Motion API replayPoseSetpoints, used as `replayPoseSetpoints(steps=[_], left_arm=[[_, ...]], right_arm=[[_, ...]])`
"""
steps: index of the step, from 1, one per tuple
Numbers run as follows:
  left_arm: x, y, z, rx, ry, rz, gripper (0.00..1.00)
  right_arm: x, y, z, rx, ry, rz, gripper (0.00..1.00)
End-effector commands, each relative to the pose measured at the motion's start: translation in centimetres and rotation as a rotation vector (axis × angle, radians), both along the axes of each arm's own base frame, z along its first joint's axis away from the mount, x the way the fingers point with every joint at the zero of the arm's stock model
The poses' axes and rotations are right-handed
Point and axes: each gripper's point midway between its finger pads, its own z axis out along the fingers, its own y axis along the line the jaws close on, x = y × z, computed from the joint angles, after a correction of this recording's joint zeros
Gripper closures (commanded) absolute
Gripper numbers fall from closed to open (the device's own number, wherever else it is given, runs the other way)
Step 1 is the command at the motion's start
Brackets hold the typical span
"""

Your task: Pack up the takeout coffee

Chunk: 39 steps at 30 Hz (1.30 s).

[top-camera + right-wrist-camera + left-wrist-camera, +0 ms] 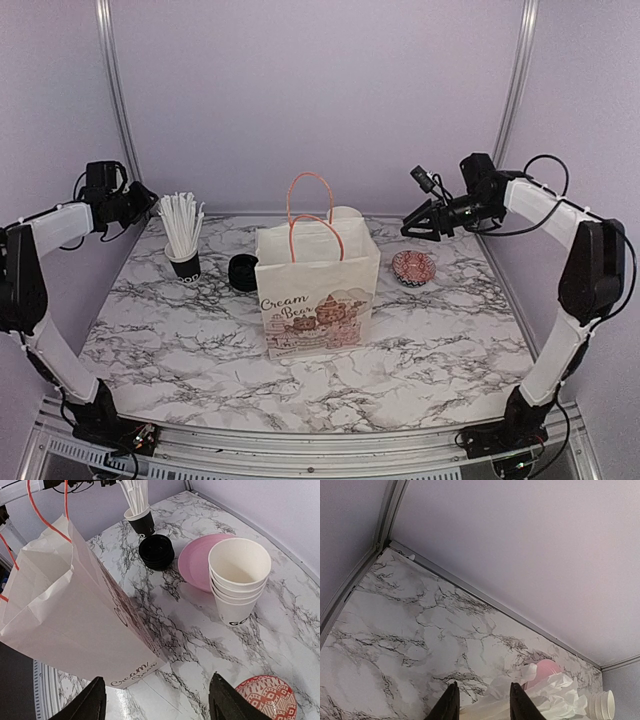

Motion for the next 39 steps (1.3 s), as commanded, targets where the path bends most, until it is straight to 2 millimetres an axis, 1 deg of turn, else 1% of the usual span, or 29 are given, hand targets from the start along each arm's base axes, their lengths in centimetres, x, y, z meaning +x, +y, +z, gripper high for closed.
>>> replayPoseSetpoints(steps=[1, 6, 9, 14, 21, 27, 30, 34, 39], left_arm=[[-0.6, -0.4, 2.9, 0.005, -0.082, -0.027, 0.64], [-0.1, -0.1, 1.7, 0.015, -0.049, -0.022, 0.66], [0.4, -0.1, 1.1, 0.012, -0.034, -0.019, 0.69], [0.9, -0.4, 0.8, -0.009, -0.033, -0.034, 0.73], [0.9, -0.8, 0.6, -0.023, -0.035, -0.049, 0.72], [1.2, -1.3, -0.2, -0.029, -0.018, -0.067, 0.72], [1.3, -1.2, -0.2, -0.028, -0.019, -0.065, 0.72], [1.2, -1.2, 0.5, -0.016, -0.034, -0.067, 0.77], [1.0, -1.2, 1.2, -0.007, -0.051, -0.070, 0.89]], right_arm=[[0.5, 0.2, 1.1, 0.023, -0.008, 0.022, 0.33], [0.6, 0.4, 1.1, 0.026, 0.003, 0.034, 0.33], [0.5, 0.3, 1.2, 0.025, 0.001, 0.032, 0.33], [0.4, 0.2, 1.1, 0.017, -0.007, 0.027, 0.33], [0.7, 0.3, 0.8, 0.021, 0.004, 0.029, 0.33], [0.7, 0.4, 0.7, 0.024, 0.016, 0.034, 0.33], [0.7, 0.3, 0.7, 0.024, 0.014, 0.033, 0.33], [0.6, 0.3, 0.7, 0.023, 0.010, 0.033, 0.33], [0.6, 0.3, 0.6, 0.024, 0.013, 0.033, 0.33]])
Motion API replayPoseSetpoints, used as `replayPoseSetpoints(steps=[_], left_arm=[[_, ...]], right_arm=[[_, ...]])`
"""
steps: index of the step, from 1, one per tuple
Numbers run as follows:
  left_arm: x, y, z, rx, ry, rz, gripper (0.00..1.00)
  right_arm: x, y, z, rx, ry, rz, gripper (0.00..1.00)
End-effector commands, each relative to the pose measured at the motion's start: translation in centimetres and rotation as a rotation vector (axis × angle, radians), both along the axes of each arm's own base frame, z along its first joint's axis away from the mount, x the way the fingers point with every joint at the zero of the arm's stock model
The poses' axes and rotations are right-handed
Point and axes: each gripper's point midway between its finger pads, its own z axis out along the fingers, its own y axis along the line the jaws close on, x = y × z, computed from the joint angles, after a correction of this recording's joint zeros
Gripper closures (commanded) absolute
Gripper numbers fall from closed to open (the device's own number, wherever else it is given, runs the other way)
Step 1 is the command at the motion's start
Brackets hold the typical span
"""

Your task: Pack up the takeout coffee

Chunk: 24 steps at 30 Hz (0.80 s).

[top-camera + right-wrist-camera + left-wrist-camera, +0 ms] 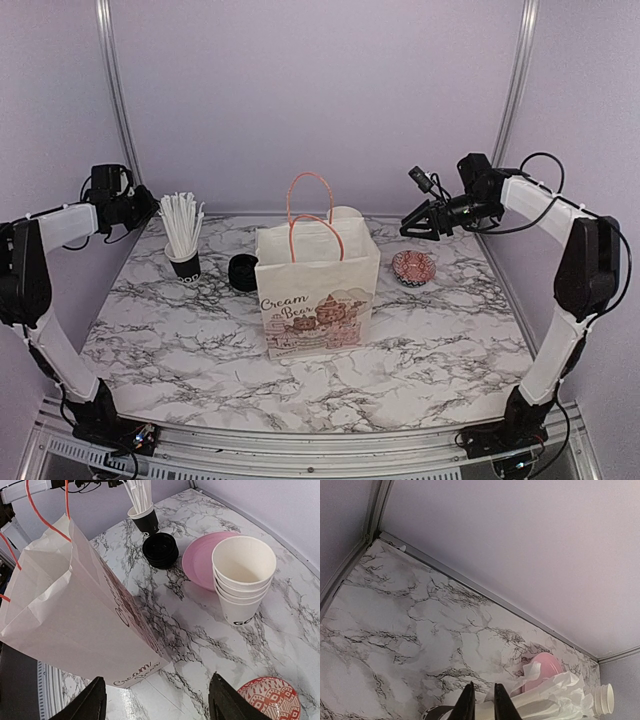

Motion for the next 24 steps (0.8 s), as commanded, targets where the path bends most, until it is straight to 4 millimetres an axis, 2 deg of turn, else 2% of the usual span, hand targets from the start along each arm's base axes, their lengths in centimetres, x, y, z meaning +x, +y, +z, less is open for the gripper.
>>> replayPoseSetpoints(steps=[1, 4, 8, 20, 22, 23, 24], left_arm=[[0.4, -0.3, 2.5, 0.016, -0.069, -0.021, 0.92], [0.3, -0.4, 3.0, 0.021, -0.088, -0.030, 1.00], [0.0, -0.4, 4.1, 0.033, -0.115, -0.036, 1.00], [-2.2, 0.0, 8.9, 0.097, -0.194, -0.019, 1.00], [-2.6, 0.4, 8.4, 0.105, -0.157, 0.008, 1.00], [-2.6, 0.7, 8.1, 0.112, -0.137, 0.017, 0.95], [-2.6, 0.5, 7.4, 0.106, -0.113, 0.007, 0.83]], right_arm=[[0.3, 0.1, 1.0, 0.019, -0.020, 0.010, 0.33], [0.3, 0.1, 1.0, 0.020, -0.020, 0.011, 0.33], [0.3, 0.2, 0.9, 0.019, -0.014, 0.012, 0.33], [0.2, 0.5, 0.9, 0.013, -0.015, 0.018, 0.33], [0.2, 0.6, 0.8, 0.012, -0.014, 0.019, 0.33], [0.2, 0.6, 0.9, 0.012, -0.015, 0.019, 0.33], [0.2, 0.7, 0.9, 0.012, -0.016, 0.021, 0.33]])
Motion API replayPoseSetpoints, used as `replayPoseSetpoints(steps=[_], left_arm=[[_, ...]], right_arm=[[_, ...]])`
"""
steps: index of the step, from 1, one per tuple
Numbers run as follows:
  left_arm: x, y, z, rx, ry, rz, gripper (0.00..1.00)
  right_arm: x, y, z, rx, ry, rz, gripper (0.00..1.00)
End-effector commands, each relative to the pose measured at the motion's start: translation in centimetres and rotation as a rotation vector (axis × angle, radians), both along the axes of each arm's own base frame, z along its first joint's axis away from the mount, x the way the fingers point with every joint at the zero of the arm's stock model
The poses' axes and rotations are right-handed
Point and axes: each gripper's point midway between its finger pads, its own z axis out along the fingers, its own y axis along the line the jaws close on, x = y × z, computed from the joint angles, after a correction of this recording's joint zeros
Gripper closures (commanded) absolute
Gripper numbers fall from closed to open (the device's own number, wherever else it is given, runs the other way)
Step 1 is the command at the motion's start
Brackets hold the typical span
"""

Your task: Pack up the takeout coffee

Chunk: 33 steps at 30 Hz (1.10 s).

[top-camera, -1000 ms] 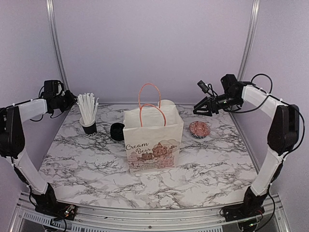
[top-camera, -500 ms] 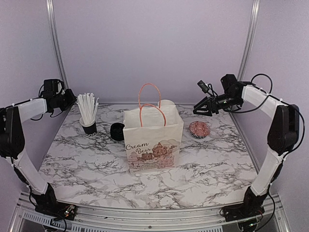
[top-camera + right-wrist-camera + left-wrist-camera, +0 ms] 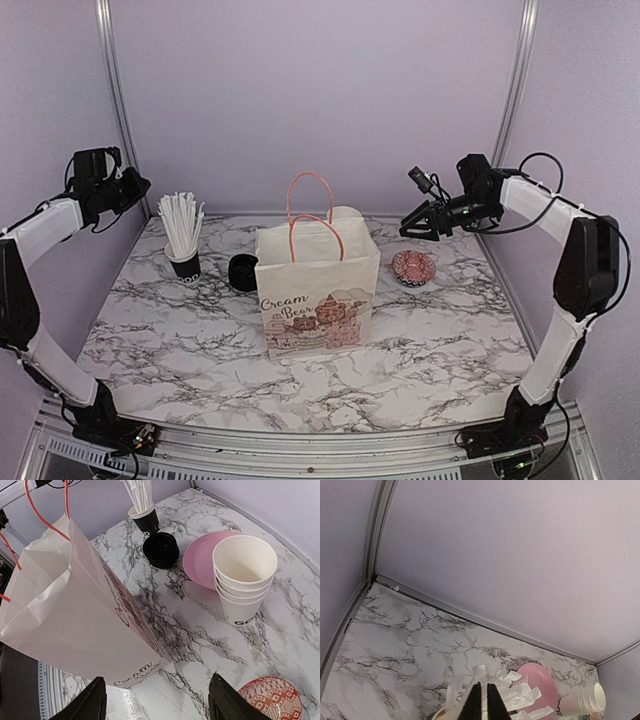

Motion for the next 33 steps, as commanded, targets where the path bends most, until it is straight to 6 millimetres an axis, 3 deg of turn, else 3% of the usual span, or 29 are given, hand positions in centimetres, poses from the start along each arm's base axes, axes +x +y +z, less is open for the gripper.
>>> replayPoseSetpoints(steps=[1, 4, 9, 13, 23, 33], left_arm=[[-0.7, 0.1, -0.3, 0.013, 0.062, 0.004, 0.77], [-2.5, -0.2, -1.5, -0.016, 0.090, 0.013, 0.76], [-6.8, -1.5, 0.2, 0.024, 0.045, -0.043, 0.64], [-8.1, -3.0, -0.1, 0.025, 0.084, -0.140, 0.59], [-5.8, -2.5, -2.9, 0.046, 0.183, -0.114, 0.63], [-4.4, -3.3, -3.1, 0.047, 0.188, -0.134, 0.67]], right_arm=[[0.3, 0.5, 1.0, 0.008, -0.021, 0.014, 0.33], [0.1, 0.5, 1.2, 0.003, -0.025, 0.014, 0.33], [-0.1, 0.5, 1.4, -0.001, -0.039, 0.009, 0.33], [-0.1, 0.6, 1.2, -0.001, -0.032, 0.012, 0.33], [-0.8, 0.7, 1.5, -0.015, -0.055, 0.015, 0.33], [-0.7, 0.8, 1.2, -0.017, -0.051, 0.014, 0.33]])
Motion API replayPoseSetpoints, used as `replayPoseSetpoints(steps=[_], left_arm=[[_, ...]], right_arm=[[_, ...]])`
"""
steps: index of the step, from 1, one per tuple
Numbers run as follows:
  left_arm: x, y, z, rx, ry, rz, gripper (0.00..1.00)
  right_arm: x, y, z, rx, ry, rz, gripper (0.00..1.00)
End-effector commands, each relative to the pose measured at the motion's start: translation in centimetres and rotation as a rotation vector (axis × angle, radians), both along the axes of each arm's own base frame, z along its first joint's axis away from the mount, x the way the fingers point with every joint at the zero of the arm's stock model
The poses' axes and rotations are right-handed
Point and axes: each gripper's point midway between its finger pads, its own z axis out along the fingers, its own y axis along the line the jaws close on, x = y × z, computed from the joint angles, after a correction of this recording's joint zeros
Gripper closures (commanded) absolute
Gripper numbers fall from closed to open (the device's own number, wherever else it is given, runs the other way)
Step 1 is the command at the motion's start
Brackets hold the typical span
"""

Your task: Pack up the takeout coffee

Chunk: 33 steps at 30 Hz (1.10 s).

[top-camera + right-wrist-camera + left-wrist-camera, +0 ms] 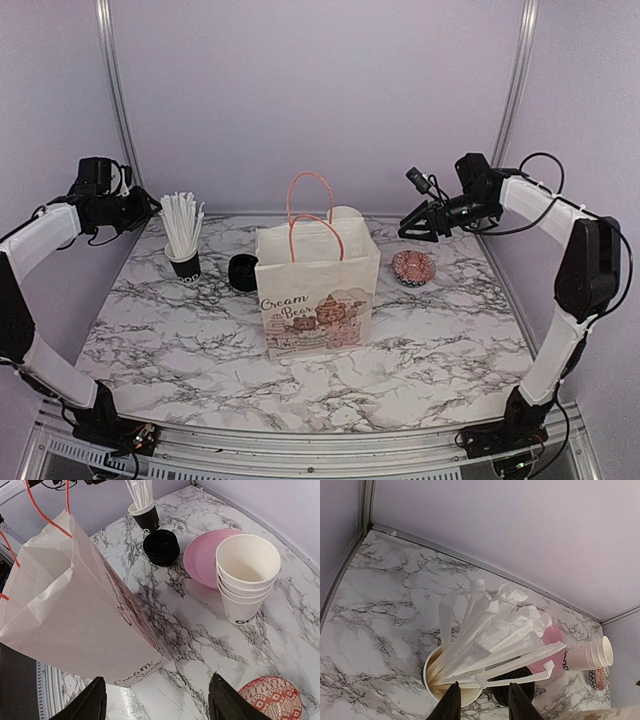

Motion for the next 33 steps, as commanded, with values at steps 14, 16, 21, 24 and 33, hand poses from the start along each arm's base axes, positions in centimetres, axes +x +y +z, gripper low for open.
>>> replayPoseSetpoints(steps=[14, 16, 21, 24, 33], left_arm=[[1.5, -0.1, -0.1, 0.020, 0.005, -0.002, 0.76], [1.6, -0.3, -0.1, 0.021, 0.004, -0.006, 0.79], [1.6, -0.7, 0.7, 0.015, -0.011, -0.021, 0.95], [1.1, -1.0, 2.2, 0.009, -0.033, -0.030, 1.00], [-3.7, -0.7, 11.4, 0.063, -0.140, -0.020, 1.00]], right_arm=[[-0.2, 0.5, 1.2, -0.001, -0.041, 0.016, 0.33], [-0.2, 0.5, 1.1, -0.003, -0.041, 0.014, 0.33], [-0.2, 0.5, 1.1, -0.002, -0.039, 0.016, 0.33], [-0.1, 0.6, 0.9, -0.002, -0.034, 0.017, 0.33], [0.0, 1.3, 0.5, -0.007, -0.023, 0.035, 0.34]])
